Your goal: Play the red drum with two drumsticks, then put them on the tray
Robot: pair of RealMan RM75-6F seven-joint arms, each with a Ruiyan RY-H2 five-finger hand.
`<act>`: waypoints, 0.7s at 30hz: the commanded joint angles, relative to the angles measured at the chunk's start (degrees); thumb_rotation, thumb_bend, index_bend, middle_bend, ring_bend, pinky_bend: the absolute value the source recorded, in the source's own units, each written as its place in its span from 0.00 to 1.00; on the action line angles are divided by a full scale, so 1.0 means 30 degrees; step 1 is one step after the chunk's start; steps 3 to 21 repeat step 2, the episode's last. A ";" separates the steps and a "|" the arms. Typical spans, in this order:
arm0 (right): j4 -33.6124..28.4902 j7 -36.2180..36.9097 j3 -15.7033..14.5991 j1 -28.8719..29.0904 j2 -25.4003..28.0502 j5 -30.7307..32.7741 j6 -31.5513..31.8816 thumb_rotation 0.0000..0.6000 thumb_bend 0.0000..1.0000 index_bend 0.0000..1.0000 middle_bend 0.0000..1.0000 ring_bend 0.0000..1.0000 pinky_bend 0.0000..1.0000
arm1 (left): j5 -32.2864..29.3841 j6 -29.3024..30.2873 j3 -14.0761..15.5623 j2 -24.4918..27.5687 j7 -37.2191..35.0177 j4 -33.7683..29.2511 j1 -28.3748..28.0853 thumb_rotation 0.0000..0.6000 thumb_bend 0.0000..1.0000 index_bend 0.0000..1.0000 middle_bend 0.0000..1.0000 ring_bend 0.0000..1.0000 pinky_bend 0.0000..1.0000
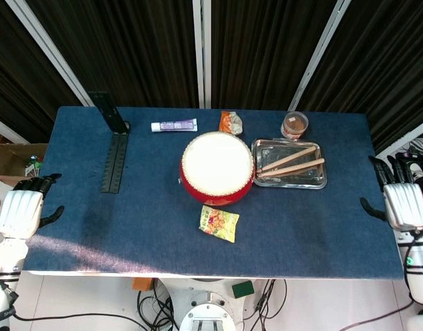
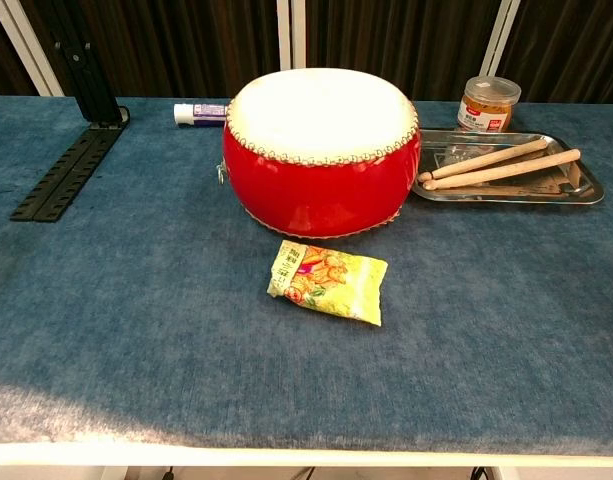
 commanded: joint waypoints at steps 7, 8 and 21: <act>0.0318 0.1615 -0.1143 -0.1359 0.0403 -0.1151 0.1044 1.00 0.29 0.06 0.13 0.00 0.07 | 0.0536 0.0573 0.0391 -0.0065 -0.0020 -0.0052 0.0520 1.00 0.21 0.23 0.32 0.33 0.34; 0.0318 0.1615 -0.1143 -0.1359 0.0403 -0.1151 0.1044 1.00 0.29 0.06 0.13 0.00 0.07 | 0.0536 0.0573 0.0391 -0.0065 -0.0020 -0.0052 0.0520 1.00 0.21 0.23 0.32 0.33 0.34; 0.0318 0.1615 -0.1143 -0.1359 0.0403 -0.1151 0.1044 1.00 0.29 0.06 0.13 0.00 0.07 | 0.0536 0.0573 0.0391 -0.0065 -0.0020 -0.0052 0.0520 1.00 0.21 0.23 0.32 0.33 0.34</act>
